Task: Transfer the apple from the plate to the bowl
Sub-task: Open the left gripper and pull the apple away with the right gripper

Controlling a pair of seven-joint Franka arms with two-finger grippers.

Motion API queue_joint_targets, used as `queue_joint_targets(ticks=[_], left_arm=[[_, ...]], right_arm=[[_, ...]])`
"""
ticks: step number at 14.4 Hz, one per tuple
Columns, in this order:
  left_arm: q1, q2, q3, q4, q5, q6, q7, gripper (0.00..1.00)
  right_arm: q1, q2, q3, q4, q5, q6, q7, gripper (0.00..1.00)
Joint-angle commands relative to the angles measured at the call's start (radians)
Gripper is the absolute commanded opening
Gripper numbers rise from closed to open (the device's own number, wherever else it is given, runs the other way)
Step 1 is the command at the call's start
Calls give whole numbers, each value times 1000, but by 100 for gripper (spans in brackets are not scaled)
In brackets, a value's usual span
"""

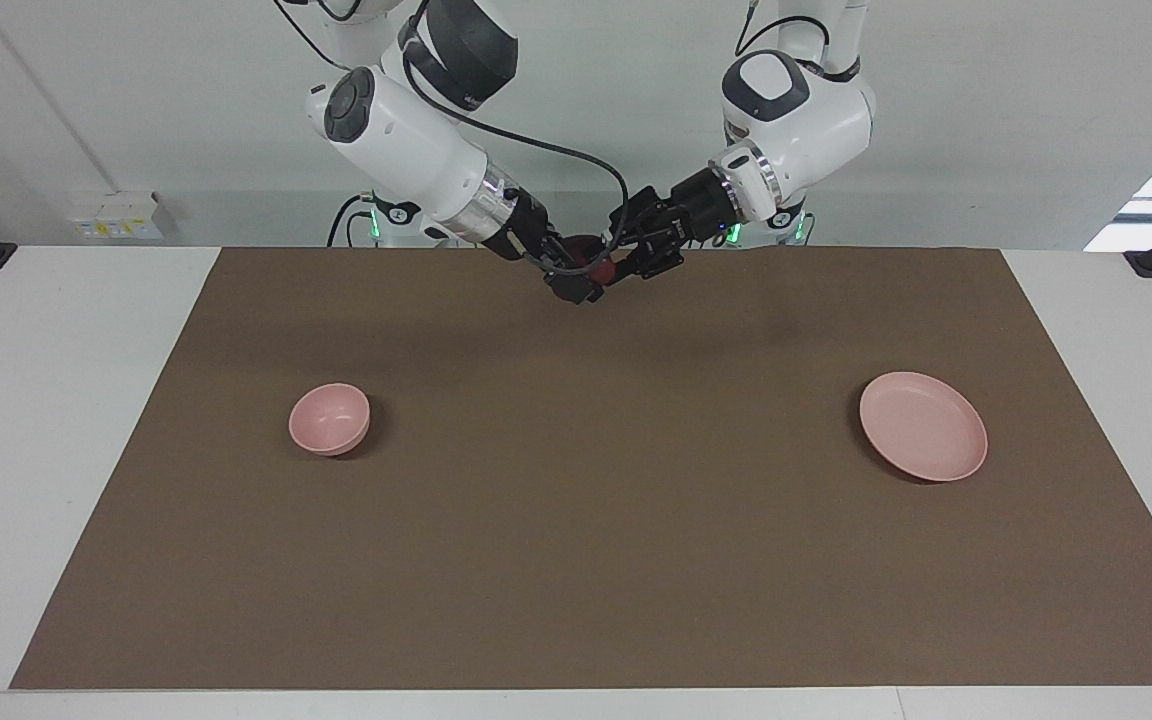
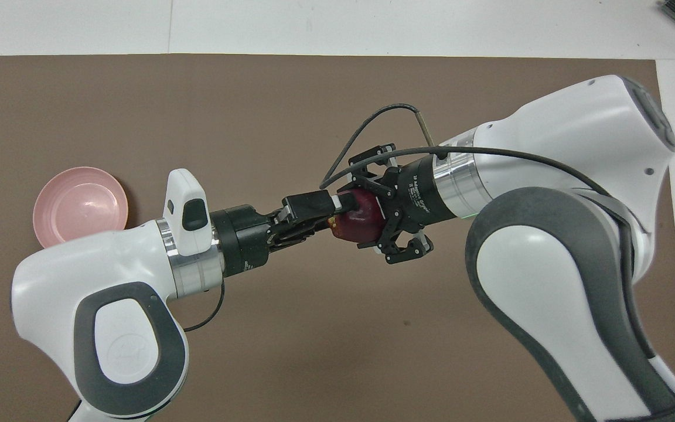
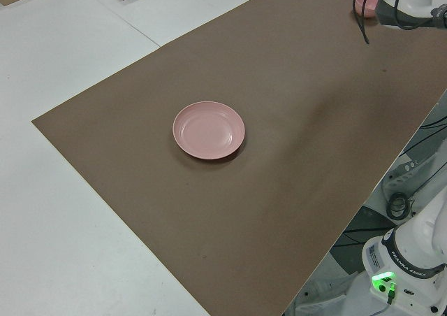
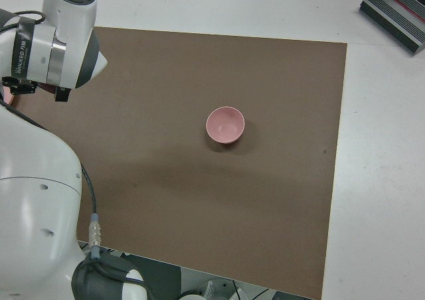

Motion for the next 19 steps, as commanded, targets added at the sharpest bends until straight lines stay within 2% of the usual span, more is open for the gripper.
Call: queue_joint_targets(ticks=[1,2,5,15,17,19], left_arm=[[-8,-18,13,7,-22,30,-12,45],[-8,-16,13,10,-21,33,-13,62],[-11,-10,13,15,-15,87,-9,100],[20,-13,25,-15,34,93,-10,100],[31,-7,25,-16,141,84,-38,100],[32,0,25,-15,330,73,-87,100]], right_arm=[[-14,8,3,8,28,-50,7,0],[-14,8,3,8,29,-50,7,0],[-14,8,3,8,28,-49,7,0],[-12,6,3,8,14,-50,4,0],[-14,-3,-8,24,8,-88,-48,0],[-43,-15,-11,37,-16,-147,-119,0]])
